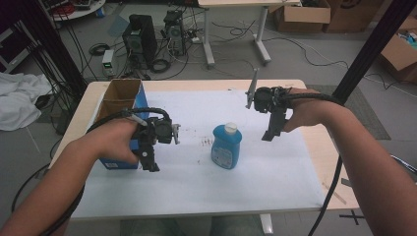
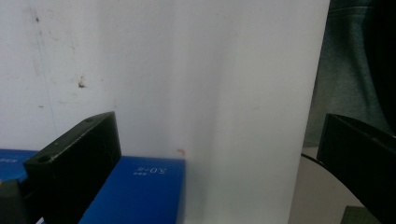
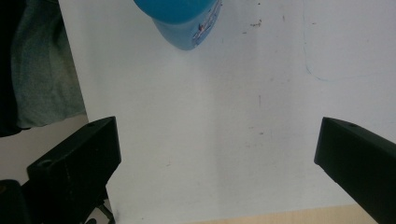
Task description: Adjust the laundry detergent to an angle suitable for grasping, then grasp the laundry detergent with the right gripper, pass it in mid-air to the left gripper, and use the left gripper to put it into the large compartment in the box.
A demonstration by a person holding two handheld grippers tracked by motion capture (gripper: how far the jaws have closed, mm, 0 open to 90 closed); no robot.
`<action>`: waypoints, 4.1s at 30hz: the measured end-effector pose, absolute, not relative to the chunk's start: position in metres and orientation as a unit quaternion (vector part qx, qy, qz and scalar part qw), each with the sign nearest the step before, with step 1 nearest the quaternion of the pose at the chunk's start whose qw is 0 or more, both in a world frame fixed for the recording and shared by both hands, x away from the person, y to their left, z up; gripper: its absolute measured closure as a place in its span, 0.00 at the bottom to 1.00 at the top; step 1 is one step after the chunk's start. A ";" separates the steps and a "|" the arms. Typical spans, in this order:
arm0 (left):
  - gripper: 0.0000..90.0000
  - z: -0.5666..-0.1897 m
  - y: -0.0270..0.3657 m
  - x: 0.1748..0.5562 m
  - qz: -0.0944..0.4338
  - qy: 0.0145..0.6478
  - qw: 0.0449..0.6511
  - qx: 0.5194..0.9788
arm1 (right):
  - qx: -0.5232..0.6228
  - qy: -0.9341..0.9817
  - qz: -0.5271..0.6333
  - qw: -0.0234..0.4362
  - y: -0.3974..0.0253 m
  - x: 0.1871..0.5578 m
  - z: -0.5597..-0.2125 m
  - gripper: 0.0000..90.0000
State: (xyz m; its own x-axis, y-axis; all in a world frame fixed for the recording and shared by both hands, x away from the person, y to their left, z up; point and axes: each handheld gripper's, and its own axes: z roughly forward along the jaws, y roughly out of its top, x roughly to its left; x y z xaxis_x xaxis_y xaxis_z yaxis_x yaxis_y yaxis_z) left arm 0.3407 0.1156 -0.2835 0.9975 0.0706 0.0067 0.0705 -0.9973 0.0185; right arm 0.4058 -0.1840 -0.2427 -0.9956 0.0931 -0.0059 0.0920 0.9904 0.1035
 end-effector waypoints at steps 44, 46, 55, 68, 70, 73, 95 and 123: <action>0.00 -0.275 0.117 0.343 0.014 0.038 0.015 0.999 | 0.055 0.995 0.080 0.016 -0.191 0.403 -0.247 0.00; 0.00 -0.274 0.117 0.342 0.015 0.036 0.017 0.999 | 0.055 0.993 0.099 0.023 -0.194 0.403 -0.247 0.00; 0.00 -0.272 0.119 0.339 0.018 0.034 0.018 0.999 | 0.104 0.959 0.259 0.046 -0.218 0.405 -0.246 0.00; 0.00 -0.268 0.118 0.335 0.027 0.024 0.026 0.999 | 0.197 0.877 0.430 0.083 -0.282 0.384 -0.290 0.00; 0.00 -0.267 0.118 0.336 0.028 0.024 0.025 0.999 | 0.201 0.869 0.445 0.082 -0.284 0.378 -0.298 0.00; 0.00 -0.266 0.118 0.337 0.031 0.024 0.027 0.999 | 0.200 0.858 0.465 0.083 -0.284 0.367 -0.311 0.00; 0.00 -0.263 0.119 0.332 0.035 0.020 0.032 0.999 | 0.198 0.825 0.519 0.100 -0.238 0.330 -0.393 0.00; 0.00 -0.264 0.122 0.331 0.034 0.027 0.030 0.999 | 0.213 0.801 0.546 0.123 -0.184 0.352 -0.432 0.00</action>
State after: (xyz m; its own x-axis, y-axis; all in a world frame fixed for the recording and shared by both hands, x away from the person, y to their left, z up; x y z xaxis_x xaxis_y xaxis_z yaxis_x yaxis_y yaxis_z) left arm 0.3308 0.1218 -0.2636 0.9963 0.0558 0.0659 0.0518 -0.9968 0.0614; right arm 0.3517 -0.1844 -0.4316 -0.8794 0.4747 0.0357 0.2070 0.3137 0.9267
